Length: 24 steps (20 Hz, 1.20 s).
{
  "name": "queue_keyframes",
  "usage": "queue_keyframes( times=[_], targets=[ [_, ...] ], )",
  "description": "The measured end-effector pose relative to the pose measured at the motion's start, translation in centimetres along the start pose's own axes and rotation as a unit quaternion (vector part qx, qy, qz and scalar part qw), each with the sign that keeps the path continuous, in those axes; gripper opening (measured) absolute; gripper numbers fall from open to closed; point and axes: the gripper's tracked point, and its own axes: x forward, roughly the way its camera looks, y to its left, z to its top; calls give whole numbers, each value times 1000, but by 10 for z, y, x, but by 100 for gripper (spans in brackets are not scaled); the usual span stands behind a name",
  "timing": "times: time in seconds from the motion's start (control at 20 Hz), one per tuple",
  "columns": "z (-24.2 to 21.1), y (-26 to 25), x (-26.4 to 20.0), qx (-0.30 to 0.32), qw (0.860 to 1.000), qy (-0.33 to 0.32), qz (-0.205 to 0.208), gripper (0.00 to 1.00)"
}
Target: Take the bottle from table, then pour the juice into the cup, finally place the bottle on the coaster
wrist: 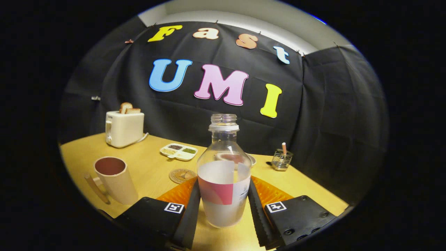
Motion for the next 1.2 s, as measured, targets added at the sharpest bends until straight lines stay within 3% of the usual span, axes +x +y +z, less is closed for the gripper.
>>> queue_keyframes(
  times=[0.2, 0.4, 0.65, 0.75, 0.95, 1.2],
  targets=[
    [43, 2, -14, -102, 995, -8, 15, 70],
    [78, 11, -25, -199, 978, -48, 29, 70],
    [81, 33, -22, -269, 960, -44, 58, 70],
    [68, 45, -15, -309, 948, -25, 72, 70],
    [64, 62, -14, -410, 908, -42, 77, 70],
    [46, 83, -12, -487, 867, -44, 93, 70]
  ],
)
